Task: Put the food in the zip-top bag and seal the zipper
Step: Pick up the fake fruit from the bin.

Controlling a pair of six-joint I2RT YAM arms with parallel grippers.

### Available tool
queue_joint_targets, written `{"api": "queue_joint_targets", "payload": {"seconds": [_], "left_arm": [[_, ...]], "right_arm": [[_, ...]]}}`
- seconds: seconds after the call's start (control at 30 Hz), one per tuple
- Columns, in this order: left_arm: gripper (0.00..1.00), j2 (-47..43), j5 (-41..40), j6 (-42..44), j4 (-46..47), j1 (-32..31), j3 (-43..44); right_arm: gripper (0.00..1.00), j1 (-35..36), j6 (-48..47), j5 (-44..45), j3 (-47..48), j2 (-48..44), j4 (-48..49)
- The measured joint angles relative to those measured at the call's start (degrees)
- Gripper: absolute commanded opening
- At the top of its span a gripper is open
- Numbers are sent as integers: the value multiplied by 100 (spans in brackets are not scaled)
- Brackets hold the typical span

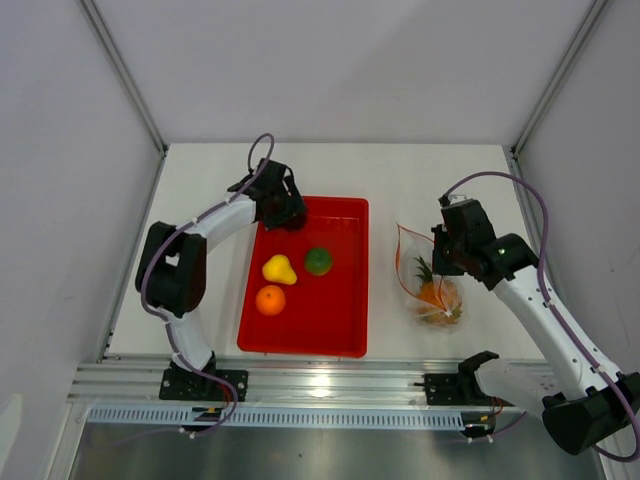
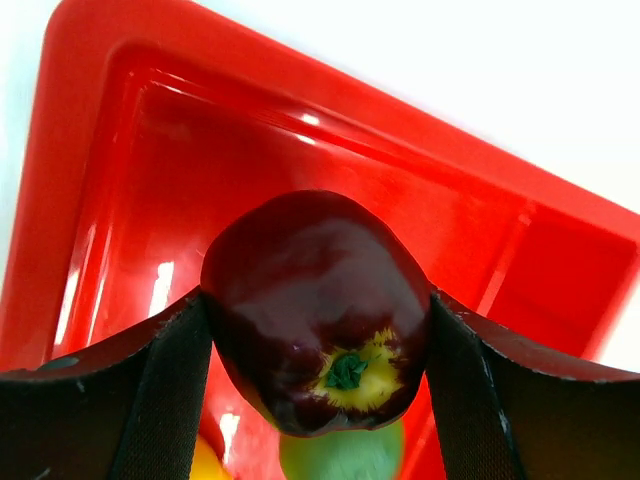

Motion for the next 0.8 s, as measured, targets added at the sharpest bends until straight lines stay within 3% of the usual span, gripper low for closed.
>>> {"api": "queue_joint_targets", "payload": {"seconds": [0.27, 0.5, 0.67, 0.8], "left_arm": [[1, -1526, 173, 181, 31, -457, -503], [1, -3805, 376, 564, -2, -1353, -1285], [1, -5007, 787, 686, -127, -1488, -1593], [1, -5462, 1117, 754, -286, -1589, -1681]], "right_arm": [[0, -15, 92, 48, -26, -28, 15], [0, -127, 85, -216, -212, -313, 190], [0, -149, 87, -407, -385, -363, 389], [0, -164, 94, -562, -529, -407, 496]]}}
